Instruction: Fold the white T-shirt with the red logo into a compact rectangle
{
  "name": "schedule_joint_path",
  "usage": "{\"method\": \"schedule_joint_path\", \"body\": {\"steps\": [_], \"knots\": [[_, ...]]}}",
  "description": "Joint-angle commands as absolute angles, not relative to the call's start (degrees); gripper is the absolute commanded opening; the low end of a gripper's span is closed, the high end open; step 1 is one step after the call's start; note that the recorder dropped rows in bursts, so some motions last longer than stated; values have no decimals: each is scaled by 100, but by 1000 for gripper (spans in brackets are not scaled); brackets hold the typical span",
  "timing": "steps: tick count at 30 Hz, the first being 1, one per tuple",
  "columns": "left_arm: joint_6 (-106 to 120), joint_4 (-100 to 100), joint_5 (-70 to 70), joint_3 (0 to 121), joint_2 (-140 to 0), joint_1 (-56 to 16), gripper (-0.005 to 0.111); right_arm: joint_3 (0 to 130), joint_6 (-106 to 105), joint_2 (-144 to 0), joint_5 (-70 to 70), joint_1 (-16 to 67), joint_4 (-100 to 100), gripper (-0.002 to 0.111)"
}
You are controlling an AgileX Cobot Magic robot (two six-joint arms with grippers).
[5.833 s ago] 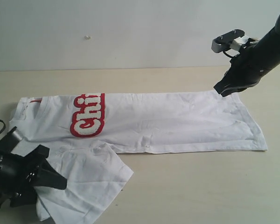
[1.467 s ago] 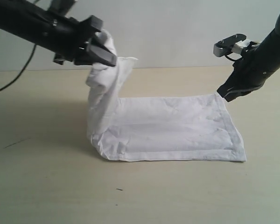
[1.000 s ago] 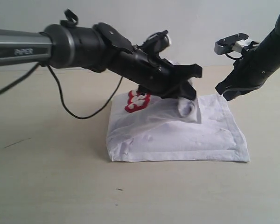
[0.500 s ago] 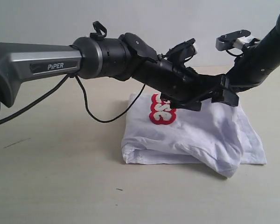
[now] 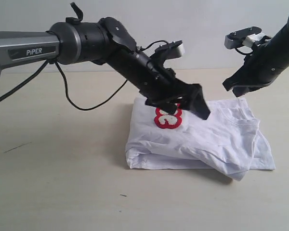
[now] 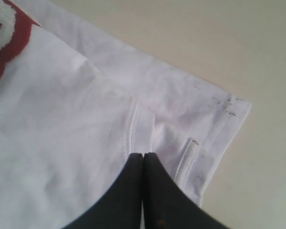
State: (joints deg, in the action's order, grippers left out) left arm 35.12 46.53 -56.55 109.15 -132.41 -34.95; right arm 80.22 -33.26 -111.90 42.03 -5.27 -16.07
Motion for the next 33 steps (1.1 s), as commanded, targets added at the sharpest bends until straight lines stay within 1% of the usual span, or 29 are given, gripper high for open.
{"method": "schedule_joint_path", "body": {"steps": [1, 3, 6, 9, 12, 13, 14, 16, 18, 23, 25, 28, 33], "knots": [[3058, 3457, -6128, 10946, -13250, -3516, 104, 7987, -3334, -11210, 4439, -536, -1564, 0], [2931, 3201, -6128, 10946, -13360, -3572, 101, 7987, -3334, -11296, 4564, -536, -1564, 0], [2907, 3149, -6150, 10946, -13542, -3657, 89, 7987, -3334, -11505, 4741, -536, -1564, 0], [2907, 3149, -6122, 10946, -13669, -3737, 70, 7987, -3334, -11693, 4809, -536, -1499, 0], [2954, 3149, -6122, 10946, -13799, -3793, 48, 7987, -3334, -11886, 4782, -536, -1423, 0], [2954, 3149, -6122, 10946, -13845, -3805, 43, 7987, -3322, -11943, 4722, -536, -1410, 0], [2954, 3149, -6169, 10946, -13870, -3820, 41, 7987, -3305, -11998, 4643, -536, -1410, 0], [2954, 3103, -6256, 10946, -13906, -3820, 42, 7987, -3220, -12086, 4425, -536, -1365, 0], [2954, 3068, -6388, 10946, -13932, -3820, 46, 7987, -3029, -12159, 4184, -536, -1287, 0], [2941, 2908, -6794, 10946, -13960, -3820, 63, 7987, -2710, -12347, 3629, -536, -1201, 0], [2898, 2887, -6880, 10946, -13960, -3820, 67, 7987, -2628, -12441, 3539, -536, -1201, 0], [2823, 2727, -6996, 10946, -13960, -3820, 68, 7987, -2443, -12578, 3541, -536, -1188, 0], [2640, 1889, -6996, 10898, -13960, -3820, 68, 7987, -2548, -12464, 3568, -536, -1199, 0]]}}
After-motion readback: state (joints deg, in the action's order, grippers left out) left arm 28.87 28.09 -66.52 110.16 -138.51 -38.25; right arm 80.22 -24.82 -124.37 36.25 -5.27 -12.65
